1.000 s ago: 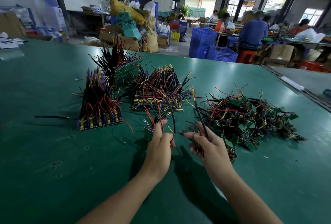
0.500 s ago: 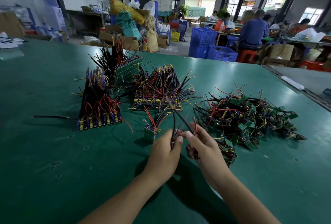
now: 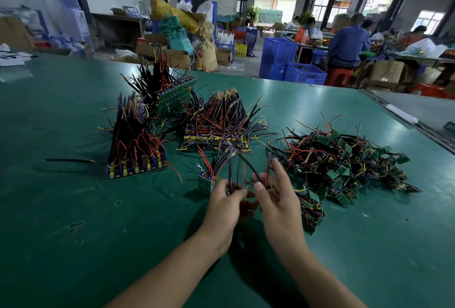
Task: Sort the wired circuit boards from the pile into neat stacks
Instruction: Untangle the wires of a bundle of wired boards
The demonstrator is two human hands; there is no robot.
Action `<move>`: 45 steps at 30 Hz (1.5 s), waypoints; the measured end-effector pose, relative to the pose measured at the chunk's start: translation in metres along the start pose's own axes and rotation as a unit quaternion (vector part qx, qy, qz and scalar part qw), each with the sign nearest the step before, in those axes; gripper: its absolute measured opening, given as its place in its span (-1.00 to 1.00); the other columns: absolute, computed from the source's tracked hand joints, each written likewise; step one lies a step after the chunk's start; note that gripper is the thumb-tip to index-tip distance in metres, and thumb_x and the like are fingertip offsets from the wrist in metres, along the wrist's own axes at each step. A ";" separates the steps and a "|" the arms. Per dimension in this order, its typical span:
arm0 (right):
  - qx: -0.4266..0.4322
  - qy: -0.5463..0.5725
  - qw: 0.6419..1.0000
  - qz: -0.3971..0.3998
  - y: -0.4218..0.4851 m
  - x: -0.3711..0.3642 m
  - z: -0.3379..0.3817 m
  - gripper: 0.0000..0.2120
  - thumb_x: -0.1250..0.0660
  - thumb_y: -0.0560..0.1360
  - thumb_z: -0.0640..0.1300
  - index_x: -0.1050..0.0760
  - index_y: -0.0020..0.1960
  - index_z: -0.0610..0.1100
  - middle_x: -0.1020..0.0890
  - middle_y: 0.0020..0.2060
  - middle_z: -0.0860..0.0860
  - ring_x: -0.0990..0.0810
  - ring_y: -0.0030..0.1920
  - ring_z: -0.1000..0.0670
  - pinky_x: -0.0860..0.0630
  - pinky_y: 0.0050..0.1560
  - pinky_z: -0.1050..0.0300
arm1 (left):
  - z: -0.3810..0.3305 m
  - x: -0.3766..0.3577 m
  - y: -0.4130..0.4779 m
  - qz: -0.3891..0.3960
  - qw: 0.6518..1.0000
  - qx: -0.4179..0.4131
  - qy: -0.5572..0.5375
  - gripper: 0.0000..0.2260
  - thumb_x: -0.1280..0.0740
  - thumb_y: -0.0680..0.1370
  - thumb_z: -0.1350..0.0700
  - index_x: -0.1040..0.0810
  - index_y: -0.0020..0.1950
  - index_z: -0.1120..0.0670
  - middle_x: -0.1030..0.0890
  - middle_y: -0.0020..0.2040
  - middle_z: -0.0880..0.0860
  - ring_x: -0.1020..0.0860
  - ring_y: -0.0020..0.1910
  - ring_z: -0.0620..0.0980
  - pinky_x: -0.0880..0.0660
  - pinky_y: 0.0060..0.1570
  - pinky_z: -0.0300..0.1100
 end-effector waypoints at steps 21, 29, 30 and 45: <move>-0.021 -0.154 0.984 0.083 -0.001 -0.014 -0.010 -0.61 -0.19 0.64 -0.13 -0.36 0.47 -0.03 -0.48 0.31 0.26 -0.39 0.32 0.34 -0.26 0.28 0.48 | -0.006 -0.016 -0.010 0.113 0.975 0.049 -0.183 -0.59 0.03 0.66 -0.12 -0.55 0.11 0.03 -0.70 0.00 -0.07 -0.63 0.02 -0.20 -0.52 -0.01 -0.32; -0.028 -0.181 0.973 0.141 0.002 -0.014 -0.010 -0.50 -0.24 0.60 -0.16 -0.27 0.52 -0.01 -0.21 0.48 0.19 -0.10 0.46 0.31 -0.03 0.32 0.57 | 0.006 -0.014 -0.005 0.094 0.986 0.055 -0.126 -0.67 -0.07 0.68 0.01 -0.62 0.09 0.05 -0.68 0.10 0.02 -0.63 0.08 -0.13 -0.54 0.02 -0.27; -0.012 -0.190 0.972 0.140 0.002 -0.014 -0.008 -0.52 -0.25 0.60 -0.19 -0.30 0.50 -0.02 -0.25 0.48 0.16 -0.15 0.48 0.26 -0.07 0.38 0.48 | 0.007 -0.011 -0.002 0.067 0.994 0.032 -0.083 -0.71 -0.10 0.68 0.08 -0.62 0.13 0.07 -0.66 0.12 0.05 -0.62 0.11 -0.10 -0.53 0.05 -0.26; 0.202 -0.462 0.861 0.061 0.025 0.036 0.019 -0.47 -0.31 0.47 -0.39 -0.43 0.42 -0.13 -0.64 -0.04 -0.07 -0.61 -0.15 -0.18 -0.54 -0.21 -0.02 | 0.005 0.004 0.004 0.018 0.979 -0.081 0.188 -0.66 -0.25 0.58 0.33 -0.40 0.26 -0.02 -0.64 0.06 0.05 -0.57 0.00 -0.11 -0.46 0.01 -0.37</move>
Point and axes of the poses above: each hand's wrist, its own y-axis towards the middle knuckle, its own x-axis out of the back of the hand, z = x × y, the point moved 3 cm from there along y, towards the middle knuckle
